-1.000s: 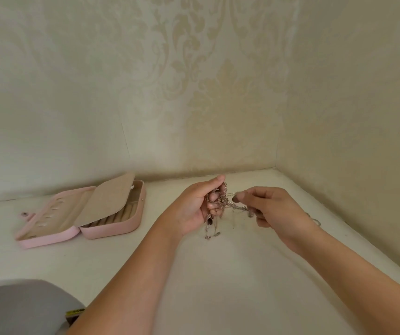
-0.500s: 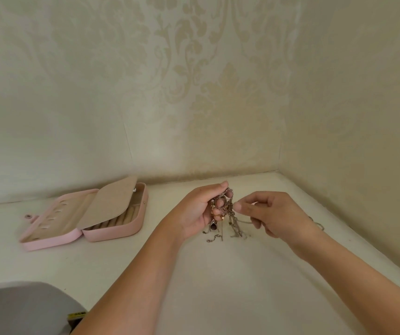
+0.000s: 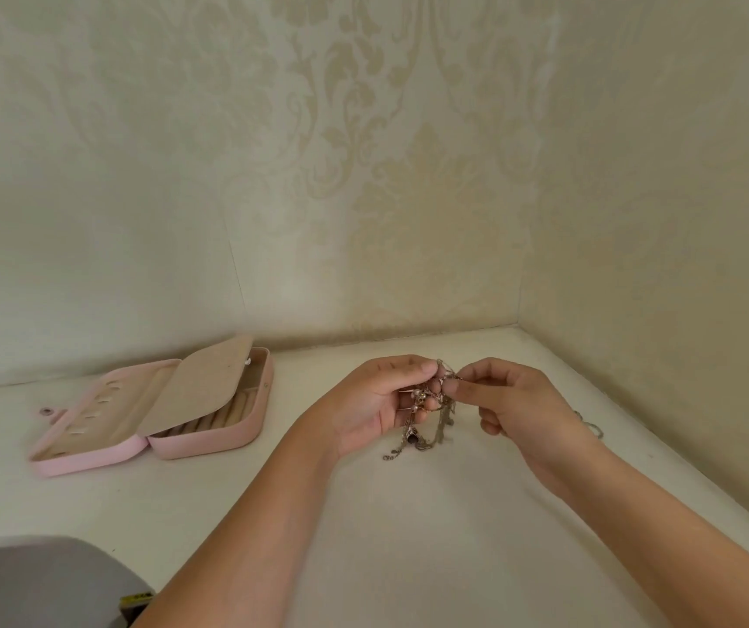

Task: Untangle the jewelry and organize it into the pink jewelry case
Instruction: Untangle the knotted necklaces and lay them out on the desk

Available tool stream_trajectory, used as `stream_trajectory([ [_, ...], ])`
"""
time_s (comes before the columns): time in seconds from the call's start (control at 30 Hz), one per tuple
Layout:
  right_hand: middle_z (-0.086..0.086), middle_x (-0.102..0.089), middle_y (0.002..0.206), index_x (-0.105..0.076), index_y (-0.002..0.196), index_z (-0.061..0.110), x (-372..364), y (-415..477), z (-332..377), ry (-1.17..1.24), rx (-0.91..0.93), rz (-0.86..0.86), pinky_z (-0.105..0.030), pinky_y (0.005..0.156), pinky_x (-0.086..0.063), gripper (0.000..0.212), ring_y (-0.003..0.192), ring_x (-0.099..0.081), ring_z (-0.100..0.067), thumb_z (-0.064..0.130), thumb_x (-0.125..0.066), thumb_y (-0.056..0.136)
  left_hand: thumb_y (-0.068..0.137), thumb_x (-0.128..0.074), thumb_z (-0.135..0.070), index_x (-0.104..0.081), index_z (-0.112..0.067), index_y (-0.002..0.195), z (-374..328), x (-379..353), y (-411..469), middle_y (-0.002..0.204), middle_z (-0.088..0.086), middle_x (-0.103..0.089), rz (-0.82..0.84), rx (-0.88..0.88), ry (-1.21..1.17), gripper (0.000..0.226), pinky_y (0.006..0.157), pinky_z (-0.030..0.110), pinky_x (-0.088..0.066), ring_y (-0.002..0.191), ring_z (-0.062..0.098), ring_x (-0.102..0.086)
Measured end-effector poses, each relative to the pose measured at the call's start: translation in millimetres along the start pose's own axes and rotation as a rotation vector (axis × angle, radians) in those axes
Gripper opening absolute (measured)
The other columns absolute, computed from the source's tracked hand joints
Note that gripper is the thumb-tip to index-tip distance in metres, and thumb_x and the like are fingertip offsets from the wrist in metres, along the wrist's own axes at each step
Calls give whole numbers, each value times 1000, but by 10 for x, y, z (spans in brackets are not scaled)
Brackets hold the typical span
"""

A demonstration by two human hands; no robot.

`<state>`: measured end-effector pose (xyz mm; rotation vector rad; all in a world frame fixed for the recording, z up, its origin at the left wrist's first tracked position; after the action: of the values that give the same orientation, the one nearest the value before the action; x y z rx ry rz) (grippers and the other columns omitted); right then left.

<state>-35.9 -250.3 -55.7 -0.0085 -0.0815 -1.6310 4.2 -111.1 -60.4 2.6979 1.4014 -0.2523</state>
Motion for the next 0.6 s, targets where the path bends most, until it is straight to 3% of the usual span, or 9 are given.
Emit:
stream_trajectory([
  [0.13,1,-50,67,-63,80,11,32,46,-34,158,-40,-6,-23,55,-36,10,46,-37,-6,11,-73,80,76,-65,-24,-64,-6,91,36,19,19,73,-1,-64,-44,36,2,23,51,17,-49,61,9,-62],
  [0.33,0,-51,67,-69,78,13,88,60,3,84,30,-50,-25,67,-39,13,58,-41,-10,23,-77,75,75,-67,-30,-62,-9,92,77,55,36,75,1,-65,-113,81,-5,28,50,18,-49,62,10,-63],
  [0.43,6,-57,62,-68,80,10,81,55,13,88,47,-25,-21,65,-44,11,58,-46,-8,19,-75,78,75,-68,-30,-63,-8,97,97,61,37,85,5,-67,-89,78,1,32,61,21,-53,71,13,-65],
  [0.6,1,-61,65,-66,84,6,51,36,54,50,107,21,-15,61,-50,6,58,-54,-5,11,-70,83,79,-67,-29,-65,-7,113,91,55,24,104,8,-69,-47,25,93,41,92,34,-51,97,21,-65],
])
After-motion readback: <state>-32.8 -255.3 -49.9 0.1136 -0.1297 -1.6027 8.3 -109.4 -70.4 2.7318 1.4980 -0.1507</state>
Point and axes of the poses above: each hand's wrist, its own y-axis towards the middle knuckle, its own x-axis out of the back of the hand, z = x × y, the point moved 5 cm from there along y, towards the middle knuckle
